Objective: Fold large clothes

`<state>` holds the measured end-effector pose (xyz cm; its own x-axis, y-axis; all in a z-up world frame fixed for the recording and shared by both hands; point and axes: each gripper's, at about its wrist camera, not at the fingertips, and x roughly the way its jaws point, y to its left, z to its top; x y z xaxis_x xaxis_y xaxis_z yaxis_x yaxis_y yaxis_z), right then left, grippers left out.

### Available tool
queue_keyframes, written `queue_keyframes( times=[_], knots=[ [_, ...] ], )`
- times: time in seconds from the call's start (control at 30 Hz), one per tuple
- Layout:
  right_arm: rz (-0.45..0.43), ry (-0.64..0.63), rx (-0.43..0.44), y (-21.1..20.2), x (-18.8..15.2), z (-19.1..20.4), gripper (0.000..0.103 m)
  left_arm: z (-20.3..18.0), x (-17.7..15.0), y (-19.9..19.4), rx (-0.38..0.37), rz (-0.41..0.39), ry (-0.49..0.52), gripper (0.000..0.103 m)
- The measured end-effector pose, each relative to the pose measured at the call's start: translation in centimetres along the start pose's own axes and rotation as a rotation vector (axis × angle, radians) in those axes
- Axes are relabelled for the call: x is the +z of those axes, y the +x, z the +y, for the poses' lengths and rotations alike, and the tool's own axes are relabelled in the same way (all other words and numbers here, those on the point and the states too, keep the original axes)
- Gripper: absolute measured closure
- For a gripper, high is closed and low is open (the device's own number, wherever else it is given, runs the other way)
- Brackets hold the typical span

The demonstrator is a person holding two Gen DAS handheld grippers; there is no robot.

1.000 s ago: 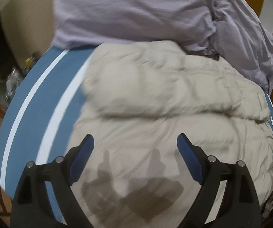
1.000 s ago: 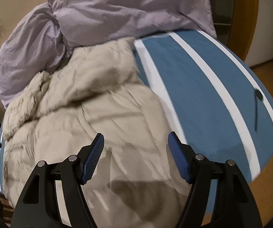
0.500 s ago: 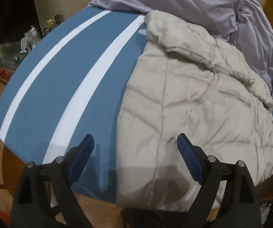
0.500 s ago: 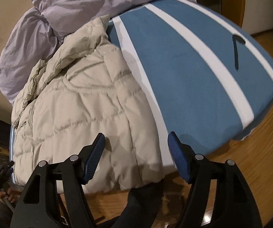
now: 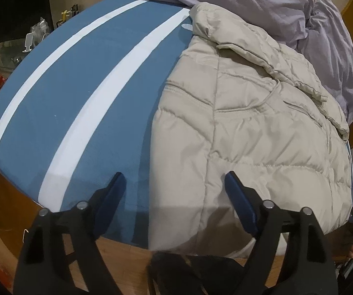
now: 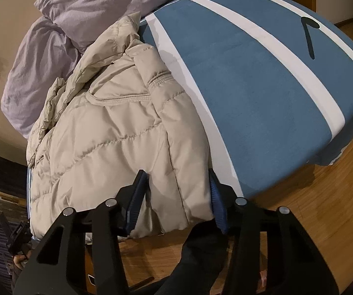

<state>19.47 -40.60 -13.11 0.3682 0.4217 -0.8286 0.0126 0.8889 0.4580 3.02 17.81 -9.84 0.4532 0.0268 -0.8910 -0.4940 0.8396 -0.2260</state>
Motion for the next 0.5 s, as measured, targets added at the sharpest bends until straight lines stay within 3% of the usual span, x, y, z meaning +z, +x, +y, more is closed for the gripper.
queue_keyframes(
  times=[0.17,0.37,0.5],
  knots=[
    [-0.014,0.012,0.034,-0.1,-0.1,0.2,0.084,-0.7,-0.3,-0.3,-0.062,-0.002,-0.005,0.056],
    [-0.063,-0.003,0.032,-1.2,0.2,1.4,0.091,-1.7,0.0,-1.2,-0.053,-0.032,0.015,0.081],
    [-0.123,-0.02,0.055,-2.8,1.3,2.8,0.092,-1.8,1.0,-2.8,-0.069,-0.073,0.007,0.086]
  ],
)
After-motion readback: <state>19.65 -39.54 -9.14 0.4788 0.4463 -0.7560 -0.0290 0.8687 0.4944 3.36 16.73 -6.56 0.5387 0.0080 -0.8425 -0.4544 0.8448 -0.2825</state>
